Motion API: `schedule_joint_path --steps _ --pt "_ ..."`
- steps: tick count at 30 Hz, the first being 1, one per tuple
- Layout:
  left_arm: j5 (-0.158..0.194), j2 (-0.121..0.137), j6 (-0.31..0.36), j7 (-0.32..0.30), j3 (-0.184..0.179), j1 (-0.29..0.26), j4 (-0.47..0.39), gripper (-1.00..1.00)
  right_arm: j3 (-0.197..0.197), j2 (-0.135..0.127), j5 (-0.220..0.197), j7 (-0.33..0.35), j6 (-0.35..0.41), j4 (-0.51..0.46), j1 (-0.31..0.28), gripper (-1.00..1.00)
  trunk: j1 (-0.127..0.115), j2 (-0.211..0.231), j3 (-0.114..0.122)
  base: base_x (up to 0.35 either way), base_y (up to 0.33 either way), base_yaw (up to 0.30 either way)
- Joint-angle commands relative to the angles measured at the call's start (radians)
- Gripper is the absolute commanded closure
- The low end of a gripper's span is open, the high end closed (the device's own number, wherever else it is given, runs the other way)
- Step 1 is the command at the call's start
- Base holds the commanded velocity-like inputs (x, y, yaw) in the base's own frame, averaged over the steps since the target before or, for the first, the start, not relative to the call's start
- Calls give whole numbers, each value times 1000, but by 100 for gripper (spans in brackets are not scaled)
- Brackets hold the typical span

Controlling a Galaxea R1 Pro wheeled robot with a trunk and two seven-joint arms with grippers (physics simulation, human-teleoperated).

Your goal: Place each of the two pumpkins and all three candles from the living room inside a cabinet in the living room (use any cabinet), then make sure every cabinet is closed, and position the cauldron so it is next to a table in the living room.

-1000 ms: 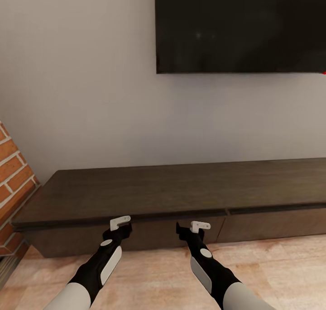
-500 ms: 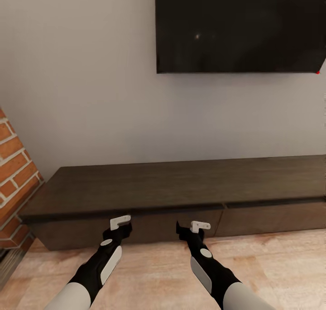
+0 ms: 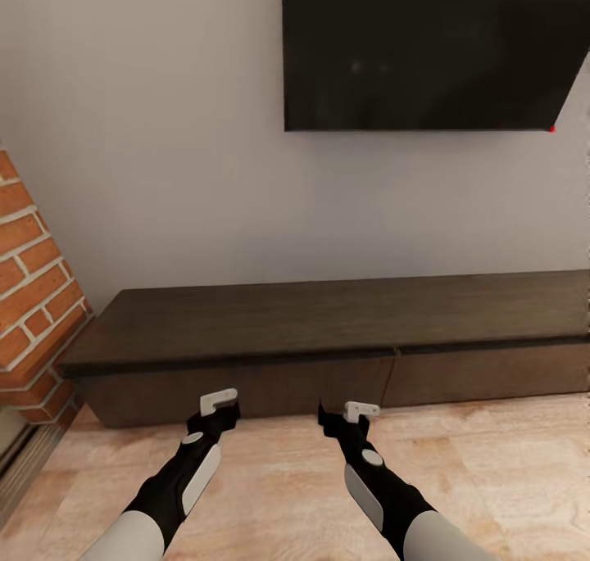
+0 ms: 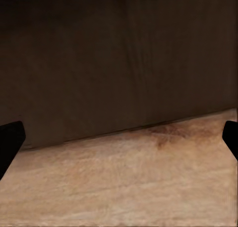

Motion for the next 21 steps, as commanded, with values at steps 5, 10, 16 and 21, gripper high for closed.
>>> schedule_joint_path --steps 5,10,16,21 --pt "13 -19 15 12 -36 0 -13 -100 8 -1 -16 -6 29 0 -1 -100 -1 0 -1 -64 0 0" --pt "18 -26 43 14 -44 0 -39 -100 2 0 -20 32 44 0 -1 -100 -1 0 -1 -5 0 0" --pt "57 -17 268 14 -35 0 -164 -100 -6 0 -25 60 79 0 -1 -100 -3 1 22 0 0 0" --pt "79 -15 365 16 -31 0 -195 -100 -11 0 -77 58 177 0 -1 -100 -6 2 42 0 0 0"
